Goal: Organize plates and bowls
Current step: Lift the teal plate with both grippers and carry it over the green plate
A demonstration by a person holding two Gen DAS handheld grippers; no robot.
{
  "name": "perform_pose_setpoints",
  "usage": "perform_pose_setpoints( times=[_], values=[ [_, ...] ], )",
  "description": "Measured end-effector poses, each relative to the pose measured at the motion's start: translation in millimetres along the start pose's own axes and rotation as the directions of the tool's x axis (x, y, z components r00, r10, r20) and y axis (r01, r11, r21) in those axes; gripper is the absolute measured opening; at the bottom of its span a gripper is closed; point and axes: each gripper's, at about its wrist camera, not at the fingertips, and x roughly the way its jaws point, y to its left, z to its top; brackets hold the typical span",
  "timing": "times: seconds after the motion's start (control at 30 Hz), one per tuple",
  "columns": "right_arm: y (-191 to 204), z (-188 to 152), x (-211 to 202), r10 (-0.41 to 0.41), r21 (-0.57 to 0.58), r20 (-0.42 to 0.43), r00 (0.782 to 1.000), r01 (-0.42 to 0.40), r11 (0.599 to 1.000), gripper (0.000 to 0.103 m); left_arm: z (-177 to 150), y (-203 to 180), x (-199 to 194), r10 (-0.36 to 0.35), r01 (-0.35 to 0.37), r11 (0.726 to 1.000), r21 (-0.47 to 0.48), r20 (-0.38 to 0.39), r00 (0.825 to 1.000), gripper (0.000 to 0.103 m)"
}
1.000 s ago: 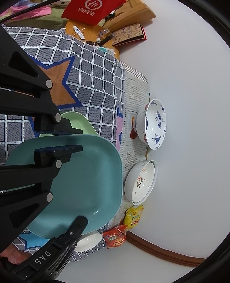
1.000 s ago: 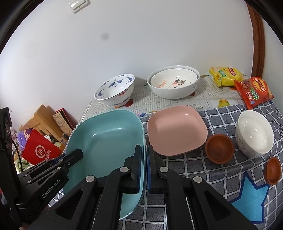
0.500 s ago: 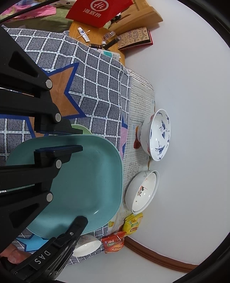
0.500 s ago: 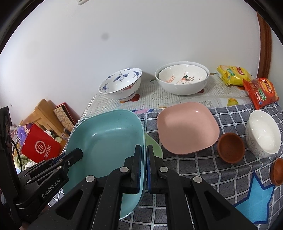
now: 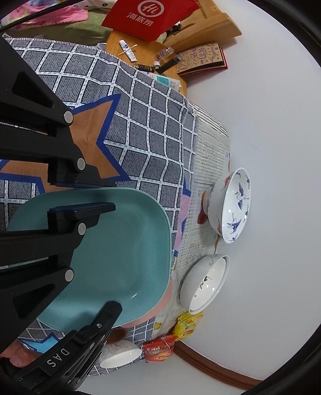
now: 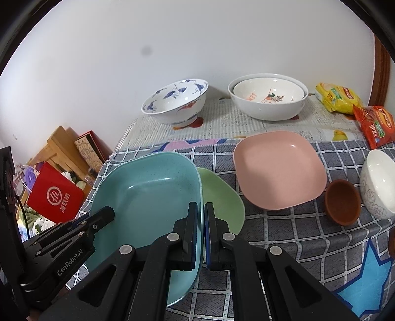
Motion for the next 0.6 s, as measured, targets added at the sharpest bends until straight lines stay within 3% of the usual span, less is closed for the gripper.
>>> perform_pose_setpoints(
  times=[0.6],
  values=[
    [1, -3, 31, -0.001, -0.002, -0.055, 0.999, 0.0, 1.0, 0.006, -3, 12, 27, 0.011, -0.012, 1.0, -0.015, -0.048, 0.999, 0.011]
  ],
)
